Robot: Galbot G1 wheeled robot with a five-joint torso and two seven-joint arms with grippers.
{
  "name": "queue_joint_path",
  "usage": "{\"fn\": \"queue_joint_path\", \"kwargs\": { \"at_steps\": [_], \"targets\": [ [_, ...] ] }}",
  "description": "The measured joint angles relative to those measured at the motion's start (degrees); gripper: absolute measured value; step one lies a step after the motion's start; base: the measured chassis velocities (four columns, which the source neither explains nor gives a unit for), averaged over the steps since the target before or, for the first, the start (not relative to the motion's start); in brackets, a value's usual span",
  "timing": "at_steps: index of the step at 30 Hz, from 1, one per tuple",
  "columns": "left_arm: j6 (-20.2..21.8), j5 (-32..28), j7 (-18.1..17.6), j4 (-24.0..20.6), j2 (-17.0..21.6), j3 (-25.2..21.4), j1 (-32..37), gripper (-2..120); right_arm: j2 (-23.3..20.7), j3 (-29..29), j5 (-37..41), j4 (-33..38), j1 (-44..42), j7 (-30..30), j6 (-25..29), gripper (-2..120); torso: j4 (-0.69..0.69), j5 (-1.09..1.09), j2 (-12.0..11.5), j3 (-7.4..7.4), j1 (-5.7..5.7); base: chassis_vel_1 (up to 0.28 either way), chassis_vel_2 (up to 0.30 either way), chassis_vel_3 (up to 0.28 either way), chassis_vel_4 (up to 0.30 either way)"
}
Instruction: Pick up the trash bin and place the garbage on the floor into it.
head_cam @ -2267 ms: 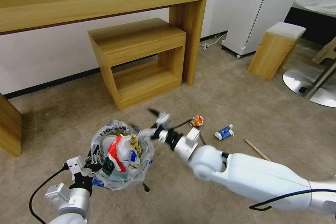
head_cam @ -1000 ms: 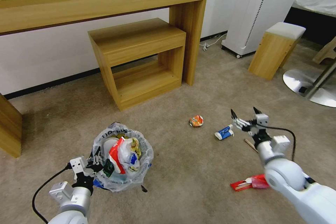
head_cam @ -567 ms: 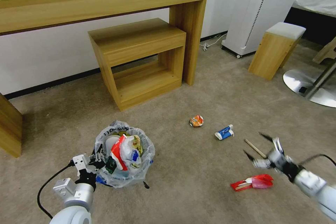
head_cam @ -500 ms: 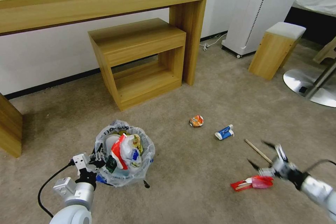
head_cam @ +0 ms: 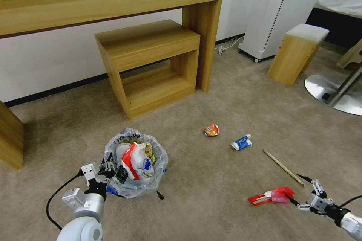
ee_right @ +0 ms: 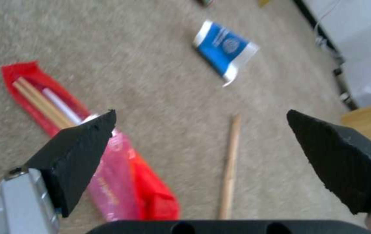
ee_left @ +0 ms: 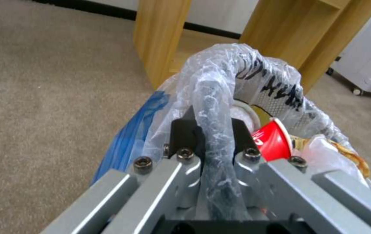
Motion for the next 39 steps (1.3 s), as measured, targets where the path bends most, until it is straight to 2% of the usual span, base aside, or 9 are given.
{"fn": "queue_joint_path", "kwargs": {
  "at_steps": [5, 7, 15, 36, 39],
  "targets": [
    [-0.1, 0.0, 0.0, 0.0, 0.0, -0.2, -0.1, 3, 2.7, -4.2, -1.6, -3.9, 4.0, -0.2, -0.3, 100, -0.01, 0.03, 0.0, 0.0, 0.0, 0.0, 0.0, 0.0, 0.0],
    [-0.2, -0.1, 0.0, 0.0, 0.0, -0.5, 0.0, 3, 3.8, -7.0, -2.2, -6.7, 6.5, -0.3, -0.4, 100, -0.02, -0.04, 0.0, 0.0, 0.0, 0.0, 0.0, 0.0, 0.0],
    [-0.5, -0.3, 0.0, -0.2, 0.1, -0.8, 0.3, 3, 7.5, -12.4, -3.0, -13.4, 14.2, -0.2, -0.7, 100, 0.0, -0.01, 0.0, 0.0, 0.0, 0.0, 0.0, 0.0, 0.0],
    [-0.5, -0.7, -0.3, -0.8, 0.5, -0.2, 0.2, 3, 13.3, -14.8, -4.2, -23.9, 20.5, -2.3, 0.2, 99, -0.02, -0.01, 0.0, 0.0, 0.0, 0.0, 0.0, 0.0, 0.0],
    [-0.4, -0.7, -0.3, -1.1, 0.4, -0.2, 0.4, 3, 14.3, -15.8, -4.0, -24.6, 21.2, -2.2, 0.2, 98, -0.03, -0.1, 0.0, -0.01, 0.0, 0.0, 0.0, 0.0, 0.0]
  ]
}}
